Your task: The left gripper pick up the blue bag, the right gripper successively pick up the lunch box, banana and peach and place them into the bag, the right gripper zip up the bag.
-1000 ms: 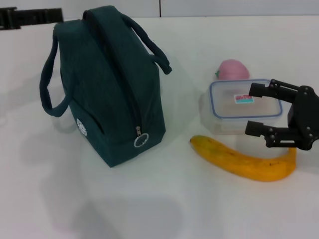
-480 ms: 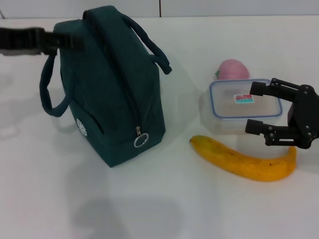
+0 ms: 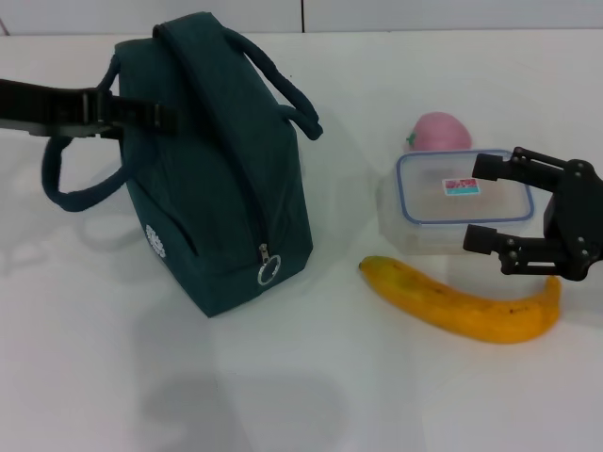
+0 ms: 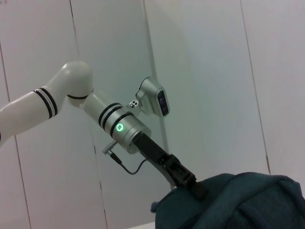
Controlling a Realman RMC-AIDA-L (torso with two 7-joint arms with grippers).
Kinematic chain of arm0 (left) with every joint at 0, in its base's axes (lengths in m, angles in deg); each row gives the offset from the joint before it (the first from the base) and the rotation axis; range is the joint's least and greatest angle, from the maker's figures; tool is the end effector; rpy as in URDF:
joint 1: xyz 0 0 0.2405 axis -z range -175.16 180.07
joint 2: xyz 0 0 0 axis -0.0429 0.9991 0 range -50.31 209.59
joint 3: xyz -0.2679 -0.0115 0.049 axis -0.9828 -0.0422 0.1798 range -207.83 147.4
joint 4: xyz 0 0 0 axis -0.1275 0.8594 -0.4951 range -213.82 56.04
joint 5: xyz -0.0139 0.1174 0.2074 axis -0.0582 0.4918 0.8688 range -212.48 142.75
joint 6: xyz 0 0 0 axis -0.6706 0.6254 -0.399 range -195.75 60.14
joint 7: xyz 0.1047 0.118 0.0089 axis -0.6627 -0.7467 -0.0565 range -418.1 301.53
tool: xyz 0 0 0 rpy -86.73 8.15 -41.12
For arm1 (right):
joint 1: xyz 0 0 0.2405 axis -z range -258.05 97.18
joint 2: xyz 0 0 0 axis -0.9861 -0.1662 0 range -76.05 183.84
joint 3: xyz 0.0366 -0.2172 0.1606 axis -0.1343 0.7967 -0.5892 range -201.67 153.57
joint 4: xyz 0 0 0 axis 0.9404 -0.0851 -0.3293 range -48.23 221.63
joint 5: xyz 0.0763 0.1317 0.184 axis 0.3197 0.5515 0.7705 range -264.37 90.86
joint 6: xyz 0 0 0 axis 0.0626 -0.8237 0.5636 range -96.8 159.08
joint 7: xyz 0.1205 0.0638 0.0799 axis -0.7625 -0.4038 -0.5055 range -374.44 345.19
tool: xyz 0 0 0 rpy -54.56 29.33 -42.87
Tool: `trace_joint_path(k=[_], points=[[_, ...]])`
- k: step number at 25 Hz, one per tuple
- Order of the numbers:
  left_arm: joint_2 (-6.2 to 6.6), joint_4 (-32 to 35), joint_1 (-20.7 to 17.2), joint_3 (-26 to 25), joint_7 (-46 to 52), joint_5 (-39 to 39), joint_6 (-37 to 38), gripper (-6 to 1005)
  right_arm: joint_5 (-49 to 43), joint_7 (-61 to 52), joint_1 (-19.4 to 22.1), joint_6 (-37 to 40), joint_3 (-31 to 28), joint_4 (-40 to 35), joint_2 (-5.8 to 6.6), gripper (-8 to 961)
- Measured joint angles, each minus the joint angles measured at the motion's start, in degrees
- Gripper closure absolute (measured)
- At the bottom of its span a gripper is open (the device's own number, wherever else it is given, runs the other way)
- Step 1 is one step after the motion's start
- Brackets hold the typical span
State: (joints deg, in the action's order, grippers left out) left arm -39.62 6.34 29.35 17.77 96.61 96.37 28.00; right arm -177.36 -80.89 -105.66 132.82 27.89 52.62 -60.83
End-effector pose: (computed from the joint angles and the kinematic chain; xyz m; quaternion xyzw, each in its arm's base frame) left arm -0.2233 0.3797 0.0957 -0.8115 -0.5357 -0.1110 0.2054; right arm 0.2670 0.3309 0.0079 -0.9180 0.0875 0.3741 0.0981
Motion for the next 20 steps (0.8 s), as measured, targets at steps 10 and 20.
trace_joint_path(k=[10,20], points=[[-0.08,-0.1,-0.4,1.1,3.5,1.3,-0.4,276,0.0,-0.2,-0.1,0.0,0.0,0.0,-0.10,79],[0.04,0.4,0.0,2.4,4.2,1.1,0.9,479,0.4,-0.2,0.0,0.0,0.0,0.0,0.01,78]])
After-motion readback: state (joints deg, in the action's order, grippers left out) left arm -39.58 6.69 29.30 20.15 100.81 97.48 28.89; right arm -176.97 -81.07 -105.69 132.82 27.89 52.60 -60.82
